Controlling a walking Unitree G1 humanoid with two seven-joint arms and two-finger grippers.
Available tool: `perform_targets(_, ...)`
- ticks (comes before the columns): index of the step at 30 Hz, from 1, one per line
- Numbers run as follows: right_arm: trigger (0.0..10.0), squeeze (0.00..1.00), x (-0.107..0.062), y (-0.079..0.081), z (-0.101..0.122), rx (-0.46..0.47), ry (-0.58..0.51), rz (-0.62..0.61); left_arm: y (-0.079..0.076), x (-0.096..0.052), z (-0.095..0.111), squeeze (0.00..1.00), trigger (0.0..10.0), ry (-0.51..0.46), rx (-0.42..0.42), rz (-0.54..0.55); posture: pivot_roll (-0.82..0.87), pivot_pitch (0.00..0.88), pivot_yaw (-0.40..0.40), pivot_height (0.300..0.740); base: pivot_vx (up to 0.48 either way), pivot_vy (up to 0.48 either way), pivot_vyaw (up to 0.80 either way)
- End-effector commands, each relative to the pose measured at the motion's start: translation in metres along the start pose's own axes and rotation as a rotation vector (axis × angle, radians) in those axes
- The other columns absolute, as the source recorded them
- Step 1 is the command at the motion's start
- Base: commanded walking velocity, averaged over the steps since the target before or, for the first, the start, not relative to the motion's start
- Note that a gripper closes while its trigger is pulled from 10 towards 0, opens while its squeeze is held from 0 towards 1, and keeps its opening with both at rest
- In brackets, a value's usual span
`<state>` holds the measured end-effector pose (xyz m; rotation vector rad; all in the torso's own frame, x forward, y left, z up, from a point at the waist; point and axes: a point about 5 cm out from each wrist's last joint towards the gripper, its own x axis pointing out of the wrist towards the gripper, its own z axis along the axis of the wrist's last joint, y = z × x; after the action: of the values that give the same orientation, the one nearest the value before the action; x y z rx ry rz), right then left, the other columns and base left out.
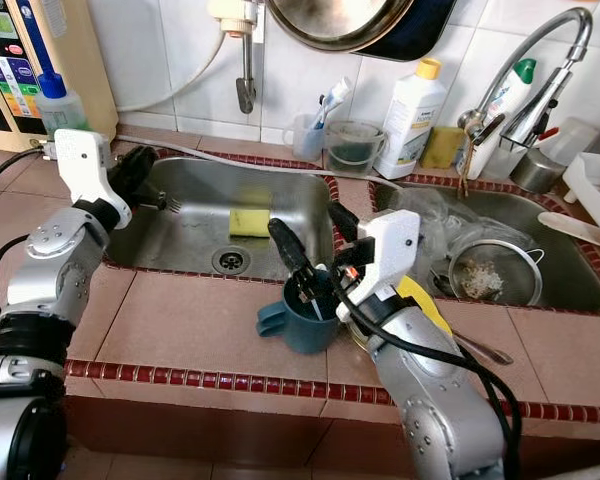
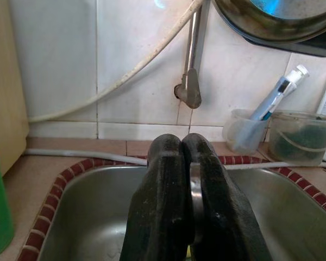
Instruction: Kitchen organization
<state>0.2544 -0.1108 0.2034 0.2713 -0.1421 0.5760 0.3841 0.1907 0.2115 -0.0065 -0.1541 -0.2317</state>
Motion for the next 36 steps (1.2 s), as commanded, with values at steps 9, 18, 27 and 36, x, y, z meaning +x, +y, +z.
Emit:
perform_targets(9,10.0,0.0,-0.008,0.003,0.005,0.016,0.084,-0.091,-0.004,0.007,-0.007,0.0,10.0,0.081,0.049,-0.055,-0.17,0.03,-0.046,0.74,0.0,0.0,0.0)
perform_targets(18,10.0,0.0,-0.008,0.006,0.011,0.051,0.108,-0.098,-0.007,0.006,-0.021,0.0,10.0,0.167,0.053,-0.061,-0.17,0.029,-0.048,0.74,0.0,0.0,0.0)
perform_targets(27,10.0,0.0,-0.008,0.011,0.015,0.076,0.122,-0.082,-0.01,0.002,-0.038,0.0,10.0,0.253,0.053,-0.045,-0.17,0.023,-0.046,0.74,0.0,0.0,0.0)
perform_targets(36,10.0,0.0,-0.007,0.014,0.015,0.072,0.154,-0.07,-0.011,0.0,-0.051,0.0,10.0,0.338,0.042,-0.007,-0.17,0.001,-0.046,0.74,0.0,0.0,0.0)
